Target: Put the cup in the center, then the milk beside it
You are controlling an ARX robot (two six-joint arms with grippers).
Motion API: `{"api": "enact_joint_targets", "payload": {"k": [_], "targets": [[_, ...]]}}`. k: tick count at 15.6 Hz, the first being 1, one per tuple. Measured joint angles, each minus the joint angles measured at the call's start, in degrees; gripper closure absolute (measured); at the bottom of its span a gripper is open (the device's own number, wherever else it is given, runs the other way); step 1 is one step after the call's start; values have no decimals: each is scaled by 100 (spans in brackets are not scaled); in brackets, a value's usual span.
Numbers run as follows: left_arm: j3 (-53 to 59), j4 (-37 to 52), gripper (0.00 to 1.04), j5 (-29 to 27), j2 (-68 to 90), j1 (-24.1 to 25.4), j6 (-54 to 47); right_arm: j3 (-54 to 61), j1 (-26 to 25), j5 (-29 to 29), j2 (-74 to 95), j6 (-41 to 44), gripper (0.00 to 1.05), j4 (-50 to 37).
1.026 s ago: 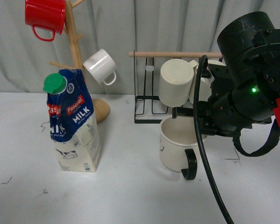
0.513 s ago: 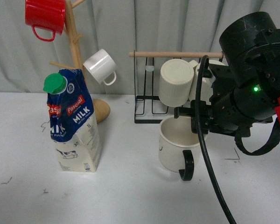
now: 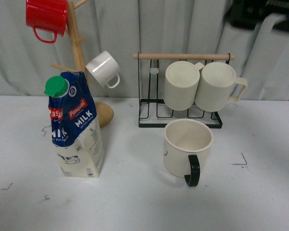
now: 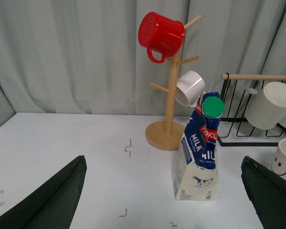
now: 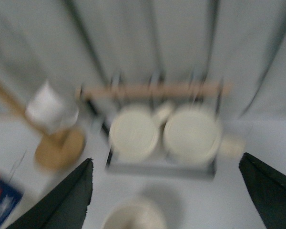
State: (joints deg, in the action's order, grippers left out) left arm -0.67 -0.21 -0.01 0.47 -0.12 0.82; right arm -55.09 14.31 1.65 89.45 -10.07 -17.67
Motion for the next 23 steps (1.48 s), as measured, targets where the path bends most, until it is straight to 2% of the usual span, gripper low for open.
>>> {"api": "enact_joint_targets", "payload": {"k": [1,2,4,5,7,11,13,14,23], "targets": [[0,0,7,2,0,0,0,651,-57,656,-420,372,24,-1088],[0,-2,7,0,0,0,0,1351,-195,890,-964,654,35,-1683],[0,2,7,2,0,0,0,2358,-476,872,-2378,866,59,-1403],[0,0,7,2,0,0,0,2909,-577,710,-3147,907,75,-1473],[0,0,7,0,0,0,0,3515,-741,527,-3635,962,100,-1644],[0,0,7,0,0,0,0,4234,-962,337,-4225,990,103,-1666],[0,0,7,2,0,0,0,4496,-1349,-125,-4575,992,103,-1604],[0,0,7,-4,0,0,0,4634,-1475,-103,-4736,992,103,-1534],[0,-2,7,0,0,0,0,5226,-1432,-153,-6172,992,103,-710]]}}
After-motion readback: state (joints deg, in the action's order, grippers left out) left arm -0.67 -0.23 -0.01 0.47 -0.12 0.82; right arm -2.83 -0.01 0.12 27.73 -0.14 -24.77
